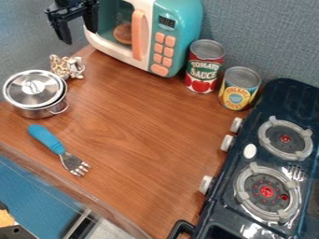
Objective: Move the blue fork beside the stove
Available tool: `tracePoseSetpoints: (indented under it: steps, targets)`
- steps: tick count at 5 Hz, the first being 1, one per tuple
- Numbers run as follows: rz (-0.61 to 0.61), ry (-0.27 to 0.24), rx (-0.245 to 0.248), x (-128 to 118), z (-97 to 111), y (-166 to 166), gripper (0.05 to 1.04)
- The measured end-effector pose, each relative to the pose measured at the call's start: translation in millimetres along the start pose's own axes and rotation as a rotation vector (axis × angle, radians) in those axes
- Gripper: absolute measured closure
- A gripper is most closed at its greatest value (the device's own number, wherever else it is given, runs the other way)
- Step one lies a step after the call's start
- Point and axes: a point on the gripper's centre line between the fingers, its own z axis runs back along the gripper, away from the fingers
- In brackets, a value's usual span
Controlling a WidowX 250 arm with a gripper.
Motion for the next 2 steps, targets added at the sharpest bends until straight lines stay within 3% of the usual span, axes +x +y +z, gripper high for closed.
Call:
tracePoseSetpoints:
  steps: [2]
  targets:
    - [0.0, 0.039, 0.056, -17, -32, 23, 0.083]
